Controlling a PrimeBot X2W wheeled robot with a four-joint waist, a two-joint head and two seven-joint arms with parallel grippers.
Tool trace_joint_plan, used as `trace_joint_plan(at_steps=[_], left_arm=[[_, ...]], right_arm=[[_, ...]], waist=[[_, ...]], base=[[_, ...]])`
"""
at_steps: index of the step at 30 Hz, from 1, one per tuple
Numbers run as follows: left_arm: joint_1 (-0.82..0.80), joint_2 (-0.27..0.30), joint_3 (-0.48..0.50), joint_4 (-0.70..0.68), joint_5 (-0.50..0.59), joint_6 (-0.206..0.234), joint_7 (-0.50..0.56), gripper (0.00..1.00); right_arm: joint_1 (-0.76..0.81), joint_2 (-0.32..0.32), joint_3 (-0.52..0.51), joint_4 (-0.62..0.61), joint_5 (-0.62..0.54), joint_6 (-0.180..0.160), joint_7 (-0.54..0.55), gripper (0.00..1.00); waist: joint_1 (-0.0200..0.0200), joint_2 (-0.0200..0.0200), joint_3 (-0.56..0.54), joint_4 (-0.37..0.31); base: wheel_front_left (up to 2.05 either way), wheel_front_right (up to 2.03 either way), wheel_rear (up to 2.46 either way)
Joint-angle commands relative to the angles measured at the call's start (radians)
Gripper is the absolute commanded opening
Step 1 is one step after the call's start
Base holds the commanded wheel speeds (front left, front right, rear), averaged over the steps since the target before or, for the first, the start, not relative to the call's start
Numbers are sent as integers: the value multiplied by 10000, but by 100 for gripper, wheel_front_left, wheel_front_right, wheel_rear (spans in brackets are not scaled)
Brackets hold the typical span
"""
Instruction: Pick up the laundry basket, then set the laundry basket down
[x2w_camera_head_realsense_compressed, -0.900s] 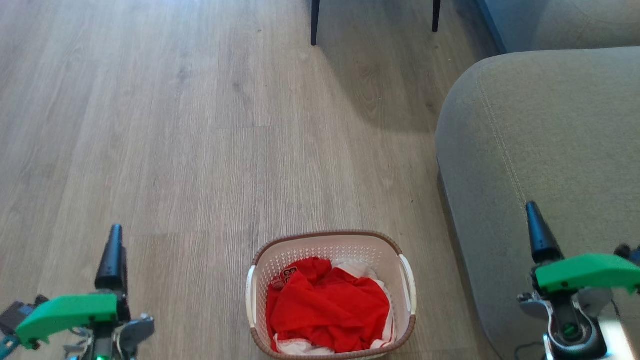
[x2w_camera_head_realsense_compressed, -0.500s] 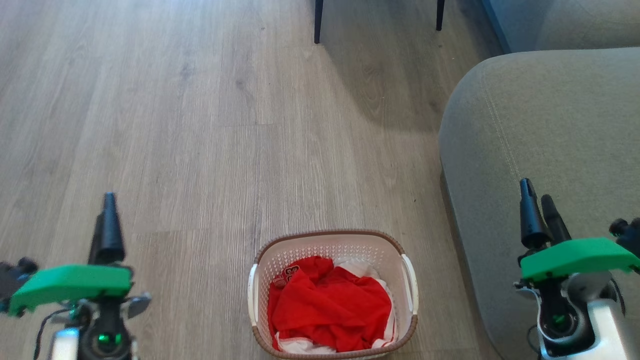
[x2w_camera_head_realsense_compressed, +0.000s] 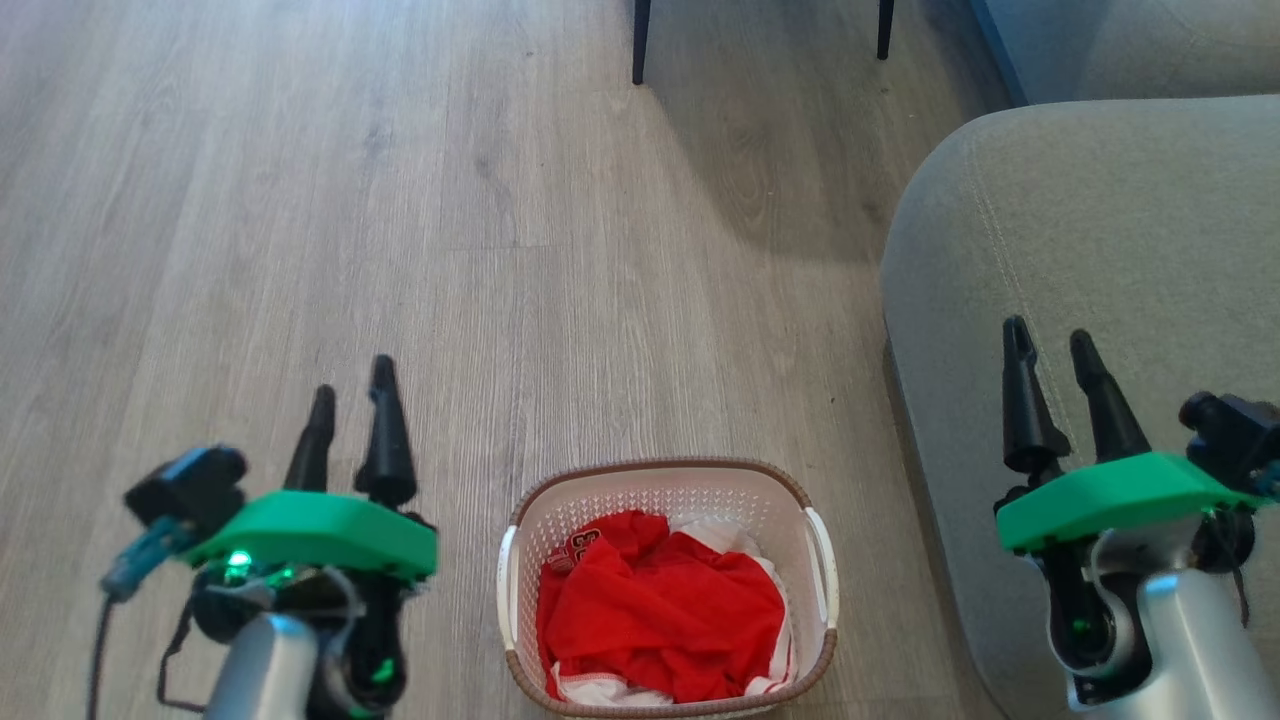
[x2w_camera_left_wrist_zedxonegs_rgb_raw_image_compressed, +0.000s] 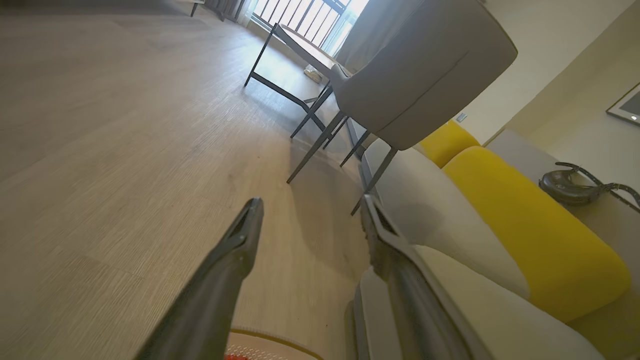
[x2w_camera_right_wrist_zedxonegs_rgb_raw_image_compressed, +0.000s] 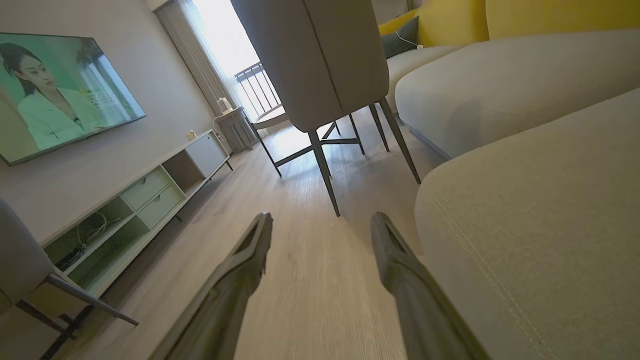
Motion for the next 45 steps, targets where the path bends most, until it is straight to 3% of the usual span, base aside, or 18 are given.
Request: trace_joint_plan(at_steps=[1,12,16,20,23,32,35,38,40,43,45], left_arm=[[-612,235,-139,-414,481,261,-153,100],[-1171,1335,-2735,421,2127,2177,-480,100],[-1448,1562,-3545,663,2436,2633,-629,100],[-1567,1541,-3840,673,2431,2618,-748,100],[-1415,1311,-3312,372,2331,2671,-837,100],[-1221,976,-2627,-311,3747,2513,-1074,100],[-1273,1038,-2774,-609,4578,2830,-1163,100],[-1280,1085,-2932,-826,5213,3669,-1252,100],[-1286,1141,-3129,-878,5385,3959,-1312,100],[-1235,1083,-3329,-880,5287,3961,-1401,100],[-1099,875,-3185,-851,4989,3693,-1460,100]], right_arm=[[-581,-142,206,-551,-456,42,-159,100],[-391,-230,613,-206,-2147,48,-482,100],[-368,-193,757,167,-2770,51,-629,100],[-382,-164,761,628,-3158,53,-746,100],[-415,23,418,929,-3130,55,-834,100],[-580,74,894,566,-4458,59,-1068,100],[-651,18,1169,97,-4951,61,-1156,100],[-632,-4,1241,-239,-5388,63,-1244,100],[-573,17,1193,-242,-5584,64,-1303,100],[-504,62,1057,-114,-5776,66,-1391,100],[-452,96,930,15,-5815,67,-1449,100]], waist=[[0,0,-3,-4],[0,0,-130,-31],[0,0,-203,-19],[0,0,-251,-17],[0,0,-270,-4],[0,0,-287,67],[0,0,-269,84],[0,0,-256,90],[0,0,-257,92],[0,0,-258,97],[0,0,-259,99]], base=[[0,0,0],[0,0,0],[0,0,0],[0,0,0],[0,0,0],[0,0,0],[0,0,0],[0,0,0],[0,0,0],[0,0,0],[0,0,0]])
